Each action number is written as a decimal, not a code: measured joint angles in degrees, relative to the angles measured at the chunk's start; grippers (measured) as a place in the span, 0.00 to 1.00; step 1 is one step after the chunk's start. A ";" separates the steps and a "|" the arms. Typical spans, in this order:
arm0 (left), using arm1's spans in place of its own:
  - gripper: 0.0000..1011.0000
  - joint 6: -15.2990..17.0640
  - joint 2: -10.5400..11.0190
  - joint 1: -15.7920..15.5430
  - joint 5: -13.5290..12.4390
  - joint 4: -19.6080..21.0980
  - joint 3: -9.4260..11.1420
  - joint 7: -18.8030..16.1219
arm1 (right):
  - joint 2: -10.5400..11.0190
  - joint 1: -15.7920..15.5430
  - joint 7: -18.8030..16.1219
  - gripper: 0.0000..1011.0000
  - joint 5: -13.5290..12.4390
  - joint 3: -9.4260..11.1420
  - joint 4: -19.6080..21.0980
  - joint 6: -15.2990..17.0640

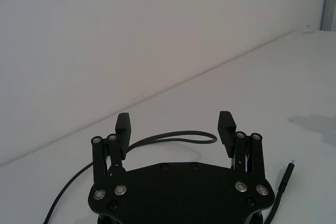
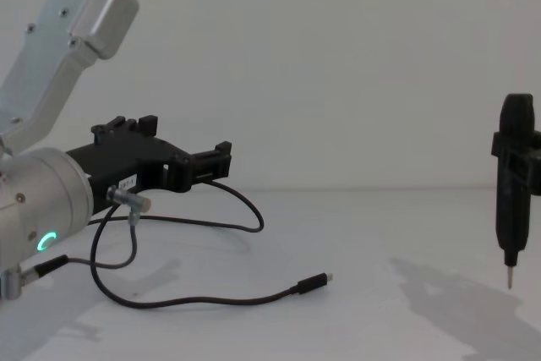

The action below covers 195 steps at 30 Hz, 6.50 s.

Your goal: Pick up the data cable with the one hand.

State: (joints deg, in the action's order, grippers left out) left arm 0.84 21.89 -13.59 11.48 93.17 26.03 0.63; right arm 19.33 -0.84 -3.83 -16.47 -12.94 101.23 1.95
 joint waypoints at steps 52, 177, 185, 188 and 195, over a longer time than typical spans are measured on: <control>0.99 -0.63 7.29 -5.04 7.59 -4.38 1.98 25.84 | 0.00 0.00 0.00 0.28 0.00 0.00 0.00 0.00; 0.42 -9.83 3.86 -21.65 14.92 -39.68 10.61 56.47 | 0.00 0.00 0.00 0.28 0.00 0.00 0.00 0.00; 0.17 -9.66 3.52 -21.64 15.45 -40.05 11.13 57.22 | 0.00 0.00 0.00 0.28 0.00 0.00 0.00 0.00; 0.10 -9.66 3.35 -21.65 15.63 -40.15 11.27 57.43 | 0.00 0.00 0.00 0.28 0.00 0.00 0.00 0.00; 0.04 -10.02 3.08 -21.66 15.90 -39.85 11.45 57.52 | 0.00 0.00 0.00 0.28 0.00 0.00 0.00 0.00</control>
State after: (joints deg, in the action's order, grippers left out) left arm -9.19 24.97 -35.24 27.38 53.33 37.47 58.15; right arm 19.34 -0.84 -3.83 -16.46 -12.94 101.23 1.95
